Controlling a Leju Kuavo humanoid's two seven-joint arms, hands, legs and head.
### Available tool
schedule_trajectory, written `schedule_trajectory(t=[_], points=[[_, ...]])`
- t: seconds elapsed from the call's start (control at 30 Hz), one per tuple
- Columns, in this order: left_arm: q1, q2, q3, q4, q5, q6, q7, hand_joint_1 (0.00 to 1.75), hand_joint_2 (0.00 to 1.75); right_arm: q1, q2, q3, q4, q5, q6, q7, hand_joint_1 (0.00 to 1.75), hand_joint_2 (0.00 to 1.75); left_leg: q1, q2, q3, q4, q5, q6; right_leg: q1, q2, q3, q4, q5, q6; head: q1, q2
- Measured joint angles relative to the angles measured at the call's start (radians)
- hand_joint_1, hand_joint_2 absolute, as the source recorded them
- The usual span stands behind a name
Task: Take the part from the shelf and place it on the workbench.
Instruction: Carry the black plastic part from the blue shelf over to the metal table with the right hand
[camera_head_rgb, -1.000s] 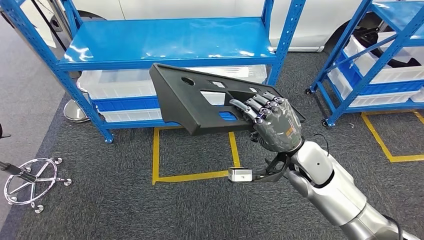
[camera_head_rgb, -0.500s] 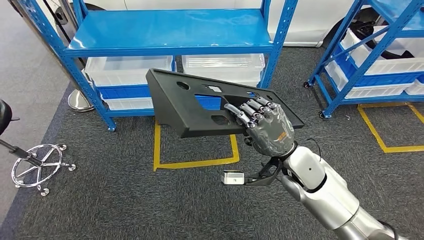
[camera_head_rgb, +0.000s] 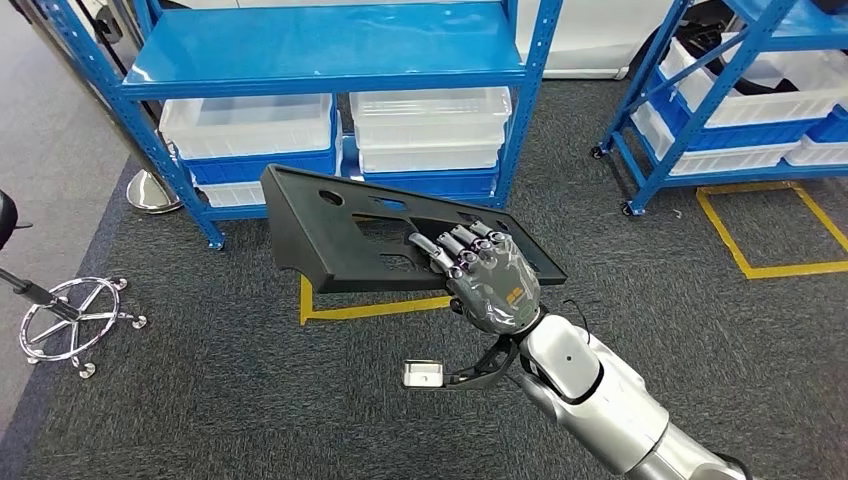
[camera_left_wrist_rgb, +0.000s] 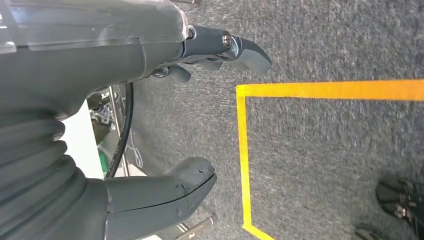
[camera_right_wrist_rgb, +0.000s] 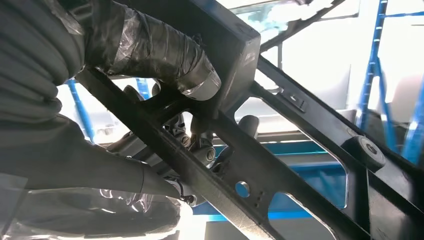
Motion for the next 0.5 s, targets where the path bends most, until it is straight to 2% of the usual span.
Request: schedule_trajectory(t=[0.03,0.07,0.13,0.17,0.2,0.23,0.27,0.3,0.37,0.4,0.43,0.47,0.5], points=[[0.0,0.001,0.0,0.0,0.0,-0.002,-0.004,0.0,1.75,0.002,0.003,0.001,0.001,0.0,0.0,0.001,1.75,1.75,0.0,-0.001,-0.007,0.012,-0.012,-0.005,-0.004,0.008,0.001,-0.01,0.003,-0.005,0.0,0.0],[0.0,0.002,0.0,0.001,-0.001,-0.003,-0.007,0.0,1.75,0.005,0.006,0.001,0.001,0.001,0.0,0.002,1.75,1.75,0.001,-0.006,-0.019,0.042,-0.037,-0.01,-0.007,0.015,0.001,-0.02,0.006,-0.011,0.0,0.0],[0.001,0.005,0.0,0.001,-0.001,-0.004,-0.012,0.0,1.75,0.013,0.01,0.002,0.003,0.002,0.001,0.004,1.75,1.75,0.004,-0.021,-0.062,0.157,-0.11,-0.018,-0.008,0.029,-0.009,-0.021,0.015,-0.021,0.0,0.0],[0.001,0.006,0.0,0.001,-0.001,-0.004,-0.015,0.0,1.75,0.018,0.01,0.002,0.005,0.002,0.001,0.005,1.75,1.75,0.006,-0.025,-0.084,0.222,-0.139,-0.021,-0.007,0.037,-0.015,-0.017,0.017,-0.022,0.0,0.0],[0.001,0.008,0.0,0.001,-0.001,-0.004,-0.016,0.0,1.75,0.023,0.01,0.002,0.006,0.003,0.001,0.005,1.75,1.75,0.007,-0.026,-0.098,0.265,-0.151,-0.023,-0.007,0.045,-0.022,-0.011,0.019,-0.022,0.0,0.0],[0.001,0.008,-0.001,0.001,-0.001,-0.004,-0.018,0.0,1.75,0.028,0.01,0.002,0.006,0.004,0.001,0.005,1.75,1.75,0.008,-0.027,-0.096,0.275,-0.144,-0.024,-0.007,0.055,-0.028,-0.004,0.019,-0.022,0.0,0.0],[0.001,0.009,-0.001,0.001,-0.001,-0.004,-0.02,0.0,1.75,0.032,0.01,0.002,0.006,0.005,0.001,0.006,1.75,1.75,0.01,-0.029,-0.075,0.246,-0.12,-0.024,-0.007,0.065,-0.033,0.004,0.018,-0.021,0.0,0.0],[0.001,0.011,-0.001,0.001,-0.001,-0.004,-0.022,0.0,1.75,0.034,0.01,0.002,0.006,0.006,0.001,0.007,1.75,1.75,0.012,-0.038,-0.041,0.183,-0.089,-0.023,-0.008,0.075,-0.038,0.012,0.017,-0.018,0.0,0.0],[0.002,0.014,-0.002,0.002,-0.001,-0.004,-0.027,0.0,1.75,0.037,0.01,0.002,0.006,0.009,0.001,0.01,1.75,1.75,0.015,-0.077,0.025,0.069,-0.058,-0.02,-0.008,0.094,-0.05,0.024,0.016,-0.01,0.0,0.0],[0.003,0.016,-0.002,0.002,-0.001,-0.004,-0.028,0.0,1.75,0.038,0.01,0.002,0.005,0.011,0.001,0.011,1.75,1.75,0.016,-0.092,0.042,0.038,-0.057,-0.018,-0.01,0.104,-0.056,0.029,0.017,-0.005,0.0,0.0],[0.003,0.018,-0.002,0.002,-0.001,-0.004,-0.029,0.0,1.75,0.04,0.01,0.001,0.005,0.013,0.0,0.013,1.75,1.75,0.015,-0.099,0.047,0.029,-0.062,-0.017,-0.011,0.114,-0.063,0.03,0.02,0.002,0.0,0.0],[0.003,0.02,-0.002,0.003,-0.001,-0.004,-0.03,0.0,1.75,0.042,0.01,0.001,0.004,0.015,0.0,0.013,1.75,1.75,0.015,-0.091,0.046,0.023,-0.06,-0.014,-0.012,0.125,-0.067,0.03,0.025,0.009,0.0,0.0],[0.002,0.022,-0.003,0.003,-0.001,-0.004,-0.03,0.0,1.75,0.045,0.01,0.0,0.004,0.016,0.0,0.014,1.75,1.75,0.017,-0.079,0.047,0.016,-0.058,-0.008,-0.013,0.126,-0.07,0.031,0.025,0.015,0.0,0.0]])
